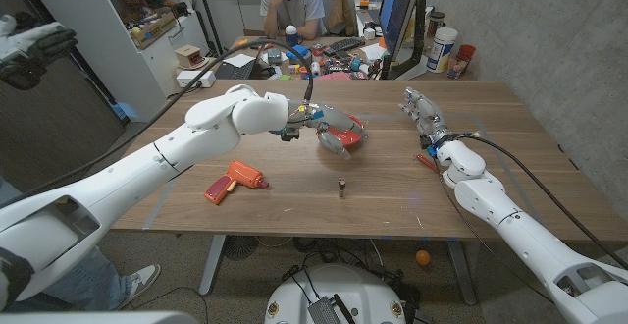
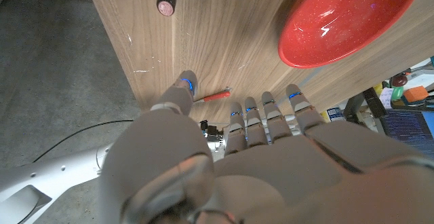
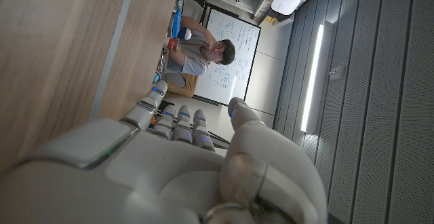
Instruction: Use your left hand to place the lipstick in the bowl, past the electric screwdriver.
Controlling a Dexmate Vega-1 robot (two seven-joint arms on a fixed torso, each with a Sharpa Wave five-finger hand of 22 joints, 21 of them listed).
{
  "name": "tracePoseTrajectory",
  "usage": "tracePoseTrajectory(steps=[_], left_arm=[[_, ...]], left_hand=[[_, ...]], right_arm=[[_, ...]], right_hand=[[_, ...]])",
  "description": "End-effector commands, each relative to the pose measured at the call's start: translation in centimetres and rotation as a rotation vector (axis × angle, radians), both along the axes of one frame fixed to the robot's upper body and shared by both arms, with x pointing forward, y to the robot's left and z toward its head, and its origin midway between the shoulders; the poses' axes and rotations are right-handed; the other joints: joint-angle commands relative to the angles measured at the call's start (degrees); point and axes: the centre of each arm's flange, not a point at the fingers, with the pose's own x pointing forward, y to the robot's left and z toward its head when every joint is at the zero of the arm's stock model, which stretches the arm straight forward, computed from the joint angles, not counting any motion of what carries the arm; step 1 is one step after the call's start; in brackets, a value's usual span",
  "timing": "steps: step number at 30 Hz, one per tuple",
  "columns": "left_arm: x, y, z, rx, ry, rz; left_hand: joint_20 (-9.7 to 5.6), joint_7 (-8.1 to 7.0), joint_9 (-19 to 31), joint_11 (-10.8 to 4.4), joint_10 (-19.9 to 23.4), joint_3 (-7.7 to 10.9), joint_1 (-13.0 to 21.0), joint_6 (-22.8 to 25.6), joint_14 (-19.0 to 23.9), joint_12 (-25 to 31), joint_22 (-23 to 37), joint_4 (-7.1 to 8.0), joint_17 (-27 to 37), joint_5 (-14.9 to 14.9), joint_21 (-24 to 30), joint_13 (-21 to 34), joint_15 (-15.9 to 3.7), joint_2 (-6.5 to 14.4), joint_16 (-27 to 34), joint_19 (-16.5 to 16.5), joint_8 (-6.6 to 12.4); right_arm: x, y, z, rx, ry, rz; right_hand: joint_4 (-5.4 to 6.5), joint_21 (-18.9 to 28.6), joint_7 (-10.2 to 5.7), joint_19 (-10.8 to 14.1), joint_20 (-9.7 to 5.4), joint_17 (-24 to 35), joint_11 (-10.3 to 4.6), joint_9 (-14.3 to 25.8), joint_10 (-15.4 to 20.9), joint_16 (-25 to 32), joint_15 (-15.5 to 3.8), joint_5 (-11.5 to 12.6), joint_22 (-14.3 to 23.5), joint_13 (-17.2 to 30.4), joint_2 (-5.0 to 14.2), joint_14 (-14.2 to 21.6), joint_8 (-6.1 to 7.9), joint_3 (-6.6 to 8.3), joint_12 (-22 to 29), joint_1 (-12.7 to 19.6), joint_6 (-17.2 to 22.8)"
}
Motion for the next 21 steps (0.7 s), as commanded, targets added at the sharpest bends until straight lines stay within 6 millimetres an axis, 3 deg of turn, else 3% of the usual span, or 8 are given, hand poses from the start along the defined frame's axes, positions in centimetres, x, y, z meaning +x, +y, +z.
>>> tracePoseTrajectory(steps=[1, 21], left_arm=[[-1.8, 0.3, -1.4, 0.079, 0.042, -0.014], [-2.8, 2.6, -3.8, 0.121, 0.050, -0.002]], left_hand=[[0.28, 0.00, 0.20, -0.11, -0.01, -0.51, 0.54, -0.09, 0.40, 0.40, 0.19, 0.07, 0.11, -0.04, 0.42, 0.31, 0.27, -0.03, 0.17, 0.52, -0.13], [0.33, -0.16, 0.23, -0.63, 0.60, -1.11, 1.24, 0.38, 0.90, 0.74, 0.28, 0.21, 0.15, -0.04, 0.57, 0.60, 0.06, -0.07, 0.30, 0.89, -0.03]], right_arm=[[0.3, -0.1, -0.2, -0.007, 0.016, -0.003], [-0.1, 0.3, -0.2, -0.014, 0.011, -0.022]], right_hand=[[-0.15, 0.18, -0.56, -0.26, 0.03, 0.10, -0.02, 0.23, 0.19, -0.17, 0.05, 0.18, 0.14, 0.12, -0.12, 0.05, 0.55, 0.43, -0.05, 0.69, 0.15], [-0.08, 0.23, -0.63, -0.26, 0.09, 0.16, 0.04, 0.24, 0.18, -0.25, 0.10, 0.14, 0.14, 0.13, -0.23, 0.16, 0.58, 0.50, -0.05, 0.78, 0.20]])
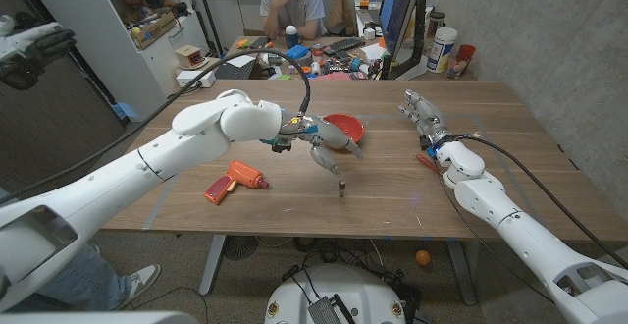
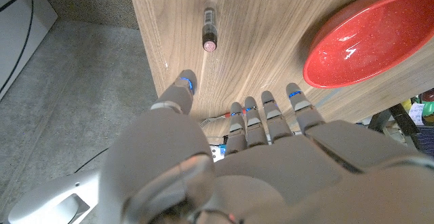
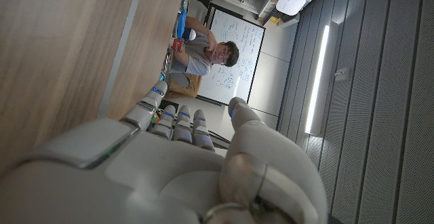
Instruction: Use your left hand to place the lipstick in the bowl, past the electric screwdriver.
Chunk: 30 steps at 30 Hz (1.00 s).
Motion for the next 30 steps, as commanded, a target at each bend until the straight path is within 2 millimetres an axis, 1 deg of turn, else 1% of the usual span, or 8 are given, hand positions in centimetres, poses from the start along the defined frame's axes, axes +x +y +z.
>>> tracePoseTrajectory(steps=[1, 6, 7, 10, 15, 22, 26, 30], left_arm=[[-0.5, 1.0, -1.5, 0.030, 0.000, 0.008], [-0.1, 1.1, -1.9, 0.022, -0.006, 0.017], [0.1, 1.2, -2.2, 0.026, -0.010, 0.021], [0.5, 1.1, -2.6, 0.032, -0.019, 0.027], [1.0, 0.8, -3.2, 0.043, -0.017, 0.037], [1.1, 0.4, -3.4, 0.050, -0.063, 0.034], [1.2, 0.0, -3.9, 0.059, -0.108, 0.019], [1.6, -0.6, -4.5, 0.080, -0.116, 0.010]], left_hand=[[0.24, -0.12, 0.24, -0.25, 0.26, -0.23, 0.76, 0.47, 0.30, 0.30, 0.28, 0.18, 0.16, -0.05, 0.29, 0.29, 0.08, 0.01, 0.29, 0.37, -0.04], [0.24, -0.21, 0.25, -0.46, 0.31, -0.34, 0.94, 0.68, 0.46, 0.34, 0.29, 0.19, 0.16, -0.04, 0.31, 0.35, 0.06, 0.05, 0.34, 0.41, 0.02], [0.22, -0.26, 0.25, -0.51, 0.37, -0.43, 1.19, 0.73, 1.19, 0.38, 0.31, 0.21, 0.18, -0.02, 0.35, 0.42, -0.56, 0.14, 0.62, 0.53, 0.01], [0.21, -0.42, 0.26, -0.63, 0.93, -0.62, 1.44, 0.97, 2.19, 0.63, 0.33, 0.23, 0.19, -0.02, 0.42, 0.50, -1.00, 0.16, 0.96, 0.72, 0.07], [0.21, -0.52, 0.26, -0.69, 0.97, -0.78, 1.66, 1.04, 2.56, 0.65, 0.34, 0.23, 0.19, -0.01, 0.49, 0.56, -0.92, 0.15, 1.06, 0.90, 0.06], [0.28, -0.58, 0.27, -0.76, 0.59, -1.12, 1.97, 1.06, 1.39, 0.52, 0.36, 0.30, 0.20, -0.02, 0.50, 0.70, -0.08, 0.14, 0.50, 1.02, -0.01], [0.31, -0.77, 0.28, -0.58, -0.13, -1.55, 2.10, 0.97, -0.09, 0.27, 0.38, 0.47, 0.23, -0.04, 0.50, 0.85, 1.12, 0.16, -0.08, 1.10, -0.14], [0.32, -0.91, 0.28, -0.88, -0.07, -1.70, 2.04, 0.96, -0.19, 0.31, 0.39, 0.55, 0.24, -0.06, 0.50, 0.89, 1.12, 0.15, -0.10, 1.12, -0.17]], right_arm=[[-0.4, 0.2, 0.1, -0.005, -0.008, -0.011], [-0.6, 0.1, 0.0, 0.000, -0.014, -0.014], [-0.7, -0.1, -0.1, -0.013, -0.003, -0.033], [-0.7, -0.3, -0.5, -0.003, 0.005, -0.037], [-0.7, -0.7, -0.7, 0.003, 0.005, -0.045], [-0.7, -0.8, -0.8, 0.025, -0.027, -0.033], [-0.7, -0.9, -0.9, 0.033, -0.045, -0.038], [-0.7, -1.2, -0.9, 0.041, -0.047, -0.043]], right_hand=[[-0.07, 0.23, -0.36, -0.28, 0.09, 0.18, 0.03, 0.24, 0.20, -0.03, 0.10, 0.14, 0.14, 0.13, -0.05, 0.18, 0.58, 0.50, -0.05, 0.60, 0.50], [-0.04, 0.27, -0.31, -0.22, 0.11, 0.20, 0.03, 0.24, 0.26, -0.03, 0.12, 0.12, 0.14, 0.13, -0.08, 0.26, 0.58, 0.50, -0.03, 0.60, 0.51], [-0.03, 0.30, -0.34, -0.14, 0.10, 0.21, 0.02, 0.24, 0.29, -0.01, 0.06, 0.12, 0.14, 0.13, -0.09, 0.34, 0.59, 0.50, -0.02, 0.60, 0.54], [0.18, 0.83, -0.37, 1.24, -0.22, 0.35, 0.01, 0.25, 0.71, 0.71, -0.13, 0.09, 0.16, 0.13, -0.06, 2.23, 0.63, 0.50, 0.12, 0.50, 0.62], [0.30, 1.09, -0.39, 2.06, -0.36, 0.48, 0.08, 0.25, 1.13, 0.93, -0.28, 0.05, 0.18, 0.14, -0.14, 2.78, 0.73, 0.44, 0.25, 0.39, 0.92], [0.38, 1.11, -0.38, 2.27, -0.37, 0.57, 0.12, 0.25, 1.46, 1.00, -0.31, 0.02, 0.19, 0.14, -0.23, 2.98, 0.80, 0.37, 0.33, 0.32, 1.15], [0.42, 1.15, -0.41, 2.50, -0.31, 0.63, 0.05, 0.25, 1.79, 1.12, -0.37, -0.01, 0.19, 0.14, -0.28, 3.30, 0.91, 0.33, 0.43, 0.27, 1.50], [0.45, 1.21, -0.49, 2.76, -0.28, 0.68, 0.11, 0.25, 2.21, 1.21, -0.42, -0.04, 0.19, 0.15, -0.36, 3.55, 1.05, 0.27, 0.56, 0.22, 1.93]])
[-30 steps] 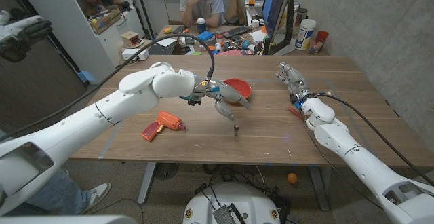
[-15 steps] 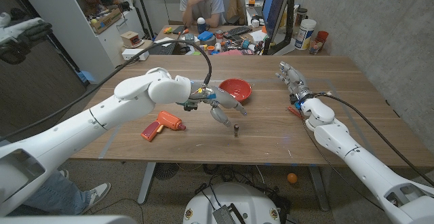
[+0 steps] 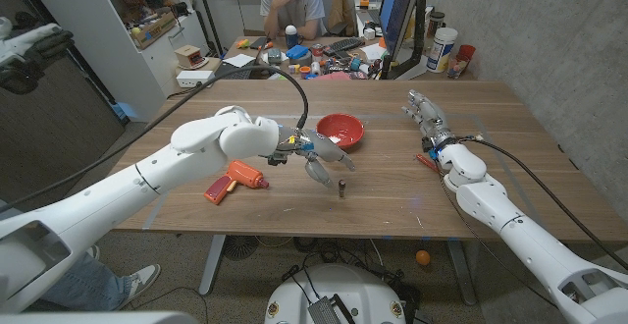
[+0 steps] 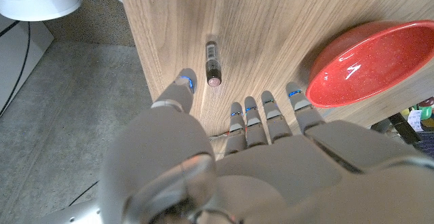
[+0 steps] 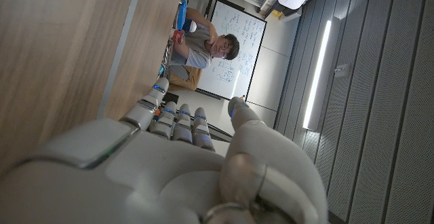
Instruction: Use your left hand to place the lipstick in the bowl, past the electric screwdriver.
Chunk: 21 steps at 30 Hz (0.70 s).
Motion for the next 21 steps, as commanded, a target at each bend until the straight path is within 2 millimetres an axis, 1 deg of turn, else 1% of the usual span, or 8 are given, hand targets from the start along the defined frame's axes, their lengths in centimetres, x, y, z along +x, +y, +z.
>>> tracePoseTrajectory(steps=[1, 7, 9, 11, 13, 18, 21], left_arm=[[0.7, -1.2, -1.5, 0.040, -0.054, -0.019], [1.5, -1.6, -1.8, 0.052, -0.035, -0.009], [1.7, -1.6, -1.9, 0.051, -0.030, -0.006], [1.9, -1.6, -2.0, 0.048, -0.021, -0.002], [2.0, -1.6, -2.1, 0.048, -0.016, 0.002], [2.3, -1.8, -2.4, 0.050, -0.004, 0.011], [2.3, -1.9, -2.6, 0.051, -0.005, 0.010]], left_hand=[[0.10, -0.31, 0.29, -0.22, -0.12, -0.36, 0.60, 0.44, -0.15, -0.13, 0.12, 0.03, 0.26, -0.07, 0.50, 0.17, 0.16, 0.08, -0.23, 0.27, -0.17], [0.11, -0.38, 0.29, -0.28, 0.00, -0.58, 0.58, 0.59, 0.11, -0.07, 0.13, 0.10, 0.27, -0.10, 0.50, 0.23, -0.18, 0.06, -0.10, 0.30, -0.15], [0.11, -0.37, 0.29, -0.57, 0.14, -0.67, 0.59, 0.66, 0.36, -0.01, 0.14, 0.12, 0.27, -0.10, 0.50, 0.27, -0.23, 0.06, 0.01, 0.32, -0.15], [0.10, -0.41, 0.29, -0.40, 0.25, -0.73, 0.60, 0.70, 0.45, 0.04, 0.14, 0.13, 0.27, -0.10, 0.51, 0.28, -0.32, 0.06, 0.04, 0.34, -0.14], [0.10, -0.53, 0.29, -0.43, 0.39, -0.79, 0.61, 0.84, 0.54, 0.10, 0.15, 0.14, 0.27, -0.10, 0.52, 0.30, -0.33, 0.06, 0.08, 0.37, -0.10], [0.07, -0.39, 0.30, -0.48, 0.73, -1.00, 0.74, 1.30, 1.05, 0.24, 0.18, 0.15, 0.27, -0.09, 0.63, 0.38, -1.28, 0.11, 0.28, 0.67, 0.02], [0.06, -0.36, 0.30, -0.44, 0.78, -1.06, 0.77, 1.37, 1.13, 0.26, 0.19, 0.16, 0.27, -0.09, 0.68, 0.40, -1.22, 0.14, 0.31, 0.81, 0.02]], right_arm=[[-0.1, -0.6, -0.3, 0.023, -0.025, -0.007], [-0.1, -0.9, -0.3, 0.028, -0.025, -0.013], [-0.1, -1.0, -0.3, 0.030, -0.024, -0.014], [-0.1, -1.1, -0.4, 0.029, -0.019, -0.017], [0.0, -1.1, -0.5, 0.030, -0.017, -0.016], [0.1, -1.2, -0.8, 0.031, -0.008, -0.015], [0.2, -1.1, -0.8, 0.033, -0.008, -0.013]], right_hand=[[0.21, 0.55, 0.06, 0.62, 0.25, 0.15, 0.05, 0.25, 0.79, 0.34, 0.14, -0.05, 0.20, 0.15, -0.38, 0.85, 0.61, 0.01, 0.56, 0.21, 0.98], [0.22, 0.54, 0.06, 0.75, 0.30, 0.20, 0.00, 0.25, 0.86, 0.38, 0.18, -0.07, 0.20, 0.15, -0.44, 0.98, 0.59, -0.05, 0.53, 0.17, 1.04], [0.22, 0.54, 0.08, 0.78, 0.29, 0.22, 0.06, 0.25, 0.90, 0.38, 0.22, -0.08, 0.20, 0.15, -0.47, 1.00, 0.59, -0.07, 0.53, 0.16, 1.07], [0.22, 0.53, 0.09, 0.81, 0.32, 0.23, 0.07, 0.25, 0.90, 0.37, 0.18, -0.09, 0.20, 0.15, -0.48, 1.00, 0.58, -0.08, 0.52, 0.16, 1.07], [0.21, 0.51, 0.10, 0.81, 0.35, 0.25, 0.13, 0.25, 0.96, 0.37, 0.19, -0.10, 0.20, 0.15, -0.51, 1.01, 0.57, -0.10, 0.52, 0.15, 1.11], [0.21, 0.47, 0.07, 0.81, 0.33, 0.28, 0.09, 0.25, 0.93, 0.36, 0.18, -0.11, 0.20, 0.16, -0.54, 1.02, 0.54, -0.14, 0.48, 0.15, 1.09], [0.21, 0.46, 0.08, 0.83, 0.37, 0.30, 0.07, 0.25, 0.89, 0.37, 0.25, -0.12, 0.20, 0.16, -0.55, 1.07, 0.53, -0.16, 0.44, 0.13, 1.11]])
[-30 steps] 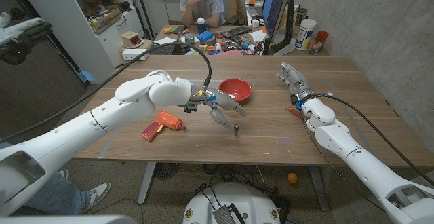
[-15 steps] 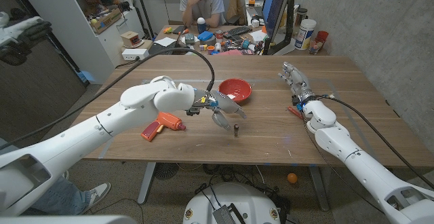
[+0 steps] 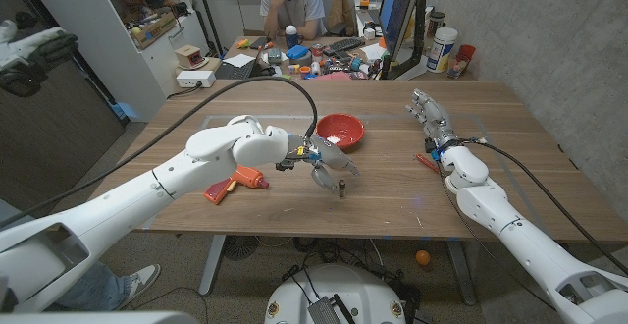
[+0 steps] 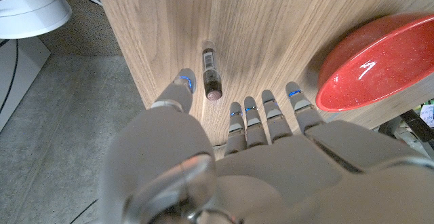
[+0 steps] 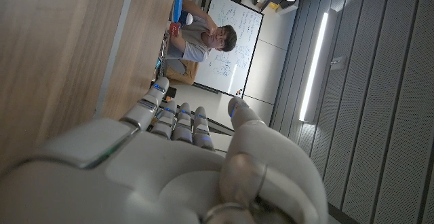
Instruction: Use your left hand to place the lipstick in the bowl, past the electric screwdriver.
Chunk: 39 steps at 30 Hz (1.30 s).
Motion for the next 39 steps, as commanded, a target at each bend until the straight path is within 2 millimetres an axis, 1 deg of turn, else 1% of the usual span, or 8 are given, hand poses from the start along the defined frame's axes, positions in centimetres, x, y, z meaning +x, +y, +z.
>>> tracePoseTrajectory(steps=[1, 9, 14, 21, 26, 35, 37, 39], left_arm=[[0.7, -0.5, -0.7, 0.009, 0.015, 0.014], [0.7, -0.9, -1.1, 0.017, 0.012, 0.021], [0.7, -1.2, -1.2, 0.008, 0.011, 0.025], [0.8, -1.9, -1.5, -0.003, 0.010, 0.026], [0.8, -2.4, -1.6, -0.030, 0.011, 0.022], [1.0, -3.1, -1.5, -0.056, 0.007, 0.027], [1.0, -3.2, -1.5, -0.070, 0.004, 0.028], [1.0, -3.2, -1.5, -0.101, 0.003, 0.025]], left_hand=[[0.13, -0.02, 0.30, -0.20, 0.52, -0.47, 0.80, 0.58, 0.20, 0.29, 0.21, -0.02, 0.27, -0.08, 0.31, 0.15, -0.34, 0.15, 0.30, 0.43, 0.04], [0.10, -0.26, 0.31, -0.69, 1.52, -0.80, 1.12, 1.87, 1.28, 0.68, 0.29, -0.03, 0.28, -0.04, 0.70, 0.28, -0.89, 0.32, 0.69, 1.49, 0.42], [0.05, -0.77, 0.32, -1.23, 3.28, -1.36, 1.57, 3.47, 3.16, 1.35, 0.52, -0.04, 0.35, 0.01, 1.69, 0.49, -1.54, 0.54, 1.35, 4.11, 0.79], [0.03, -1.74, 0.41, -2.00, 6.06, -2.19, 3.90, 6.85, 7.17, 2.36, 0.96, -0.47, 0.51, 0.27, 4.56, 0.97, -2.59, 1.15, 2.69, 11.80, 1.56], [-0.02, -1.97, 0.54, -3.21, 11.47, -3.40, 8.32, 10.91, 13.79, 4.24, 0.90, -0.85, 0.75, 0.55, 7.71, 1.66, -3.90, 1.59, 5.04, 20.86, 2.32], [-0.48, -2.09, 0.91, -6.31, 20.71, -5.03, 16.09, 19.49, 23.31, 7.43, 0.38, -1.07, 1.42, 1.14, 11.52, 3.30, -7.14, 3.03, 9.25, 31.62, 4.56], [-1.44, -2.31, 1.05, -5.19, 22.47, -5.54, 17.40, 22.41, 25.30, 8.06, 0.31, -0.91, 1.73, 1.11, 12.20, 3.72, -7.73, 3.37, 10.40, 33.29, 5.51], [-3.69, -2.65, 1.22, -5.44, 26.61, -5.67, 19.87, 26.23, 28.92, 9.54, 0.25, -1.09, 1.94, 1.24, 13.99, 4.32, -9.48, 3.91, 12.12, 37.43, 6.74]], right_arm=[[0.2, -0.3, -0.5, 0.009, 0.010, -0.001], [0.3, -0.3, -0.5, 0.014, 0.005, 0.003], [0.1, -0.5, -0.5, 0.019, -0.003, 0.003], [-0.2, -1.1, -0.6, 0.034, -0.015, -0.001], [-0.3, -1.6, -0.9, 0.045, -0.016, -0.006], [-0.4, -2.1, -1.3, 0.051, -0.004, -0.013], [-0.4, -2.1, -1.3, 0.052, -0.001, -0.013], [-0.4, -2.1, -1.3, 0.051, 0.000, -0.013]], right_hand=[[0.21, 0.46, -0.08, 0.54, 0.06, 0.32, 0.03, 0.25, 0.57, 0.37, 0.15, -0.12, 0.20, 0.16, -0.55, 0.55, 0.07, -0.17, -0.02, 0.13, 0.61], [0.20, 0.40, -0.09, 0.58, 0.15, 0.38, 0.13, 0.25, 0.61, 0.43, 0.21, -0.13, 0.21, 0.16, -0.58, 0.77, 0.02, -0.22, -0.06, 0.12, 0.59], [0.19, 0.37, -0.10, 0.60, 0.11, 0.41, 0.07, 0.25, 0.56, 0.42, 0.27, -0.13, 0.21, 0.17, -0.60, 0.77, -0.01, -0.26, -0.11, 0.11, 0.60], [0.20, 0.35, -0.13, 0.66, 0.16, 0.47, 0.10, 0.25, 0.60, 0.45, 0.34, -0.14, 0.21, 0.17, -0.63, 0.89, -0.04, -0.32, -0.13, 0.07, 0.58], [0.22, 0.34, -0.16, 0.73, 0.16, 0.51, 0.04, 0.25, 0.67, 0.46, 0.40, -0.15, 0.21, 0.17, -0.64, 0.94, -0.06, -0.38, -0.13, 0.02, 0.58], [0.24, 0.32, -0.18, 0.83, 0.22, 0.59, 0.11, 0.26, 0.70, 0.54, 0.42, -0.16, 0.21, 0.18, -0.69, 1.19, -0.10, -0.48, -0.17, -0.07, 0.57], [0.25, 0.31, -0.19, 0.85, 0.24, 0.60, 0.01, 0.26, 0.67, 0.54, 0.45, -0.16, 0.21, 0.18, -0.70, 1.19, -0.11, -0.51, -0.19, -0.09, 0.56], [0.26, 0.30, -0.22, 0.85, 0.23, 0.62, 0.03, 0.26, 0.67, 0.54, 0.45, -0.16, 0.21, 0.18, -0.71, 1.19, -0.12, -0.52, -0.20, -0.11, 0.54]])
